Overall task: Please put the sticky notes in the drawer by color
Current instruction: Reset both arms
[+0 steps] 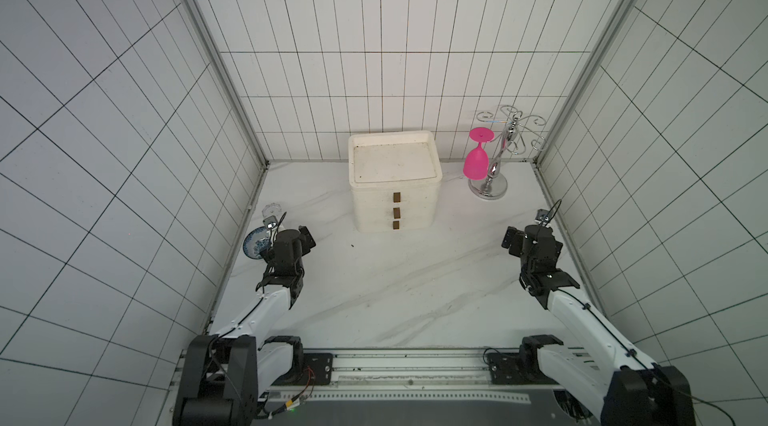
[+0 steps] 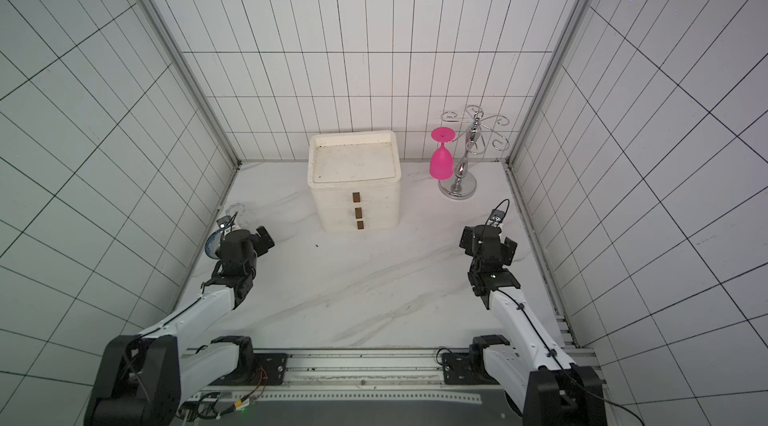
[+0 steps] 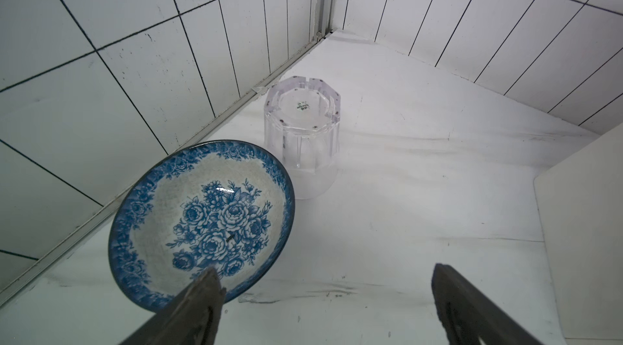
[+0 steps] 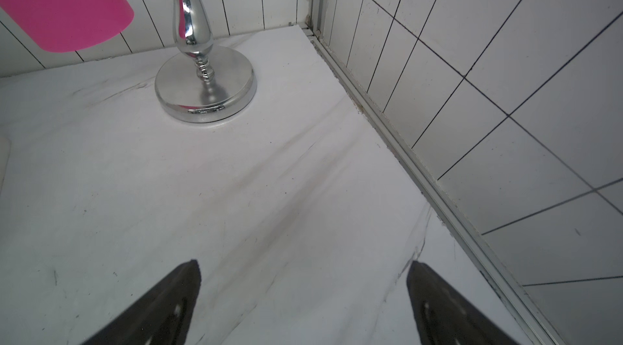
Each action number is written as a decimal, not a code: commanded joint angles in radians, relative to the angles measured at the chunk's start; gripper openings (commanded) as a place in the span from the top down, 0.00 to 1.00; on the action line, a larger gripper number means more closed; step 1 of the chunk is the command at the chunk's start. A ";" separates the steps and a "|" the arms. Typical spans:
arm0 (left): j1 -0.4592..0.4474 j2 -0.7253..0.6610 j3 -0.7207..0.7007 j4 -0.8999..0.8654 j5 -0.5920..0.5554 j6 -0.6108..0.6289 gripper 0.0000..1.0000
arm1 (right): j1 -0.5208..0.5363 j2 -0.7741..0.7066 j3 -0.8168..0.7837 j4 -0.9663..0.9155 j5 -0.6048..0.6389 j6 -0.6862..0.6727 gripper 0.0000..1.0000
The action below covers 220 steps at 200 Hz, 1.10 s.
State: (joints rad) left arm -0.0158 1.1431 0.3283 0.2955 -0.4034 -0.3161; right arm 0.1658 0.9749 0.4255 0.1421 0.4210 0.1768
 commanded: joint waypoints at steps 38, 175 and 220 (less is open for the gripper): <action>0.039 0.211 -0.008 0.520 0.102 0.132 0.01 | -0.152 0.177 -0.147 0.496 -0.158 -0.036 0.01; 0.042 0.415 0.127 0.456 0.276 0.211 0.01 | -0.167 0.563 -0.011 0.704 -0.257 -0.122 0.01; 0.041 0.415 0.128 0.459 0.278 0.211 0.01 | -0.167 0.562 -0.013 0.703 -0.257 -0.122 0.01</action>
State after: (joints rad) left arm 0.0273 1.5757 0.4408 0.7574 -0.1368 -0.1150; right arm -0.0055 1.5360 0.3878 0.8425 0.1642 0.0635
